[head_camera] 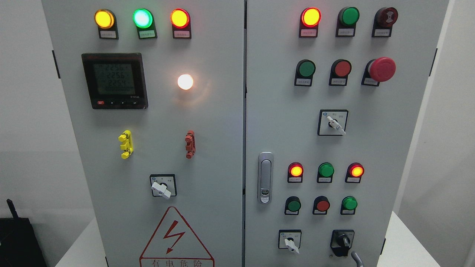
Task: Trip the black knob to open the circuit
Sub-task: 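Raise the right hand up to the black rotary knob, then twist the black rotary knob with the right hand fingers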
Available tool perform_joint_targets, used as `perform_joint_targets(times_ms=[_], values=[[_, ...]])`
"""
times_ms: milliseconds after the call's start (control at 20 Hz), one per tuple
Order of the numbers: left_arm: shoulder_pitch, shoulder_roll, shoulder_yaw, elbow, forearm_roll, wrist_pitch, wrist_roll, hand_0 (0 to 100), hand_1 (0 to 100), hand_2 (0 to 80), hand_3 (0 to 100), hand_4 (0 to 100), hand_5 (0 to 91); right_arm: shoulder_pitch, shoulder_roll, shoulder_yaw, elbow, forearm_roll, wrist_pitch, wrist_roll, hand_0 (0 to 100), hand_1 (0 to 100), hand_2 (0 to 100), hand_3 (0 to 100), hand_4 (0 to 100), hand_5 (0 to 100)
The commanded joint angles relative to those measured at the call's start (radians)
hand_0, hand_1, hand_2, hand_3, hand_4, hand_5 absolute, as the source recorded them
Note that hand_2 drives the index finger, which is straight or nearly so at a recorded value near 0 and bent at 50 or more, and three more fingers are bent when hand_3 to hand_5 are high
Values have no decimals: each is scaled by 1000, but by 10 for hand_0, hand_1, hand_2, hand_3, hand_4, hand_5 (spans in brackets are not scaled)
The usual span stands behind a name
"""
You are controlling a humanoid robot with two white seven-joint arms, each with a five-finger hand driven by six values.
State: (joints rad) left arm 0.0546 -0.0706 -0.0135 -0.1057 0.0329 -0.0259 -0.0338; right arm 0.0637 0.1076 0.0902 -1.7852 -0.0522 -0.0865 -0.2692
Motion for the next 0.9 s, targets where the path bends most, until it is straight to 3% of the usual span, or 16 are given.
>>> perform_joint_targets(times_ms=[0,852], values=[[-4,0,1,0,2,-3,0,120,389,0,0,0,0,-15,0,11,-23,-1,-7,7,0,91,92,1000,1000,1000],[-2,-2,1,0,2,-3,0,120,389,0,0,0,0,-22,1,48,-26,0,-7,8,0,92,99,1000,1000,1000]])
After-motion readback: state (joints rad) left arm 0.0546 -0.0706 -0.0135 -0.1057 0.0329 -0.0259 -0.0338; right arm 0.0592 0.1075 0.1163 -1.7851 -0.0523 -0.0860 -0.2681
